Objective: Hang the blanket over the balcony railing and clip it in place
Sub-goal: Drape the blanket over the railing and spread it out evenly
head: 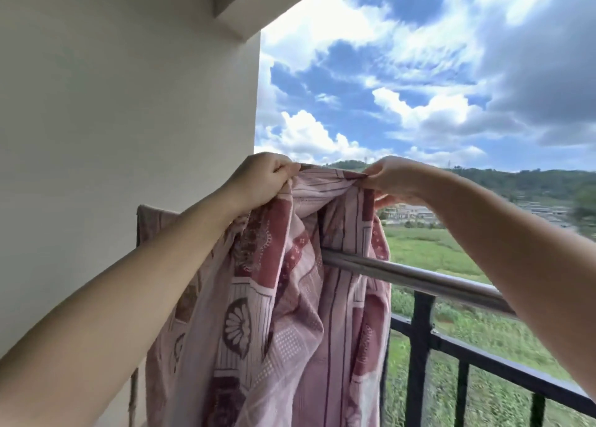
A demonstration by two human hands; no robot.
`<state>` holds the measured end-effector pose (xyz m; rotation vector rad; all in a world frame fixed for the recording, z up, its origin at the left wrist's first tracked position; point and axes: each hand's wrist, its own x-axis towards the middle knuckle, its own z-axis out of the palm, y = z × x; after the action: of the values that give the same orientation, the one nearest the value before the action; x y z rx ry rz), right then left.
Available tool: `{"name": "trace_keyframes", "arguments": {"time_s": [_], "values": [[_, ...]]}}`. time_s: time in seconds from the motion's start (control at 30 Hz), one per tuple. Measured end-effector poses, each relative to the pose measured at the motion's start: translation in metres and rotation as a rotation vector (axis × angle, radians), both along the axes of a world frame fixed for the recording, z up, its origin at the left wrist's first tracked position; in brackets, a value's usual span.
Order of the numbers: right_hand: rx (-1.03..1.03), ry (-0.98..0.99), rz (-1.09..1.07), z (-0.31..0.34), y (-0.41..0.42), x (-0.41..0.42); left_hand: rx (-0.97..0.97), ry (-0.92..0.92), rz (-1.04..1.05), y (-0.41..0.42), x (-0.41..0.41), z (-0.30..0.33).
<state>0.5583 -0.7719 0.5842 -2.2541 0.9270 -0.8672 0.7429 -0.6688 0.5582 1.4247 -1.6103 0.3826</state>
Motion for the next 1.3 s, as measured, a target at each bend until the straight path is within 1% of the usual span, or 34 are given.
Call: {"name": "trace_keyframes", "arguments": {"time_s": [0.03, 0.1, 0.17, 0.27, 0.33, 0.4, 0.43, 0.47, 0.5, 0.53, 0.57, 0.6, 0.63, 0.67, 0.73, 0.77, 0.8, 0.83, 0.9, 0.97, 1.03, 1.07, 1.1, 1.17, 1.2, 1.23, 1.27, 1.3], "values": [[0.094, -0.116, 0.059, 0.003, 0.002, -0.011, -0.025, 0.010, -0.027, 0.001, -0.009, 0.005], [0.214, -0.269, 0.139, 0.010, 0.003, -0.033, -0.029, 0.142, -0.147, 0.004, -0.028, 0.015], [0.255, -0.331, 0.157, 0.015, 0.007, -0.054, 0.024, 0.335, -0.275, 0.006, -0.049, 0.024], [0.266, -0.454, 0.189, 0.019, 0.016, -0.085, 0.086, 0.585, -0.360, 0.010, -0.080, 0.035], [0.273, -0.521, 0.217, 0.020, 0.020, -0.105, 0.132, 0.643, -0.331, 0.015, -0.102, 0.036], [0.253, -0.509, 0.148, 0.016, 0.021, -0.129, 0.139, 0.578, -0.243, 0.020, -0.128, 0.032], [0.199, -0.458, 0.092, 0.013, 0.024, -0.146, 0.126, 0.512, -0.191, 0.025, -0.145, 0.027], [0.128, -0.348, 0.058, 0.010, 0.027, -0.166, 0.107, 0.449, -0.146, 0.029, -0.163, 0.020], [0.086, -0.171, 0.076, 0.006, 0.034, -0.188, 0.092, 0.408, -0.115, 0.034, -0.181, 0.011], [0.111, 0.021, 0.148, 0.002, 0.043, -0.210, 0.091, 0.399, -0.106, 0.038, -0.199, 0.003], [0.190, 0.200, 0.233, -0.002, 0.055, -0.232, 0.104, 0.416, -0.115, 0.043, -0.216, -0.006], [0.262, 0.330, 0.282, -0.006, 0.067, -0.252, 0.123, 0.462, -0.143, 0.047, -0.232, -0.015], [0.273, 0.437, 0.302, -0.011, 0.078, -0.269, 0.142, 0.550, -0.198, 0.051, -0.247, -0.022], [0.204, 0.544, 0.289, -0.016, 0.085, -0.282, 0.154, 0.673, -0.272, 0.055, -0.263, -0.026], [-0.074, 0.695, 0.186, -0.024, 0.093, -0.295, 0.154, 0.945, -0.408, 0.068, -0.292, -0.027], [-0.246, 0.715, 0.131, -0.026, 0.096, -0.298, 0.136, 1.030, -0.442, 0.077, -0.304, -0.024], [-0.387, 0.705, 0.091, -0.025, 0.097, -0.301, 0.109, 1.075, -0.467, 0.085, -0.314, -0.019], [-0.500, 0.676, 0.059, -0.023, 0.098, -0.305, 0.086, 1.082, -0.491, 0.094, -0.322, -0.014], [-0.669, 0.564, -0.014, -0.015, 0.101, -0.317, 0.039, 1.043, -0.515, 0.110, -0.333, 0.000], [-0.784, 0.361, -0.074, -0.006, 0.106, -0.331, -0.030, 0.969, -0.509, 0.125, -0.343, 0.016], [-0.863, 0.173, -0.132, 0.001, 0.108, -0.344, -0.089, 0.878, -0.515, 0.136, -0.356, 0.029], [-0.869, 0.123, -0.163, 0.003, 0.108, -0.349, -0.109, 0.849, -0.511, 0.140, -0.363, 0.034], [-0.850, 0.114, -0.198, 0.003, 0.109, -0.354, -0.116, 0.826, -0.502, 0.144, -0.368, 0.037], [-0.743, 0.267, -0.244, -0.002, 0.107, -0.360, -0.078, 0.733, -0.416, 0.147, -0.375, 0.034], [-0.665, 0.368, -0.251, -0.009, 0.103, -0.362, -0.024, 0.632, -0.334, 0.148, -0.377, 0.026], [-0.591, 0.434, -0.252, -0.017, 0.100, -0.365, 0.059, 0.492, -0.249, 0.149, -0.380, 0.014], [-0.481, 0.454, -0.241, -0.026, 0.099, -0.368, 0.175, 0.330, -0.155, 0.147, -0.381, -0.004], [-0.357, 0.422, -0.204, -0.035, 0.099, -0.370, 0.334, 0.181, -0.071, 0.145, -0.384, -0.026]]}}
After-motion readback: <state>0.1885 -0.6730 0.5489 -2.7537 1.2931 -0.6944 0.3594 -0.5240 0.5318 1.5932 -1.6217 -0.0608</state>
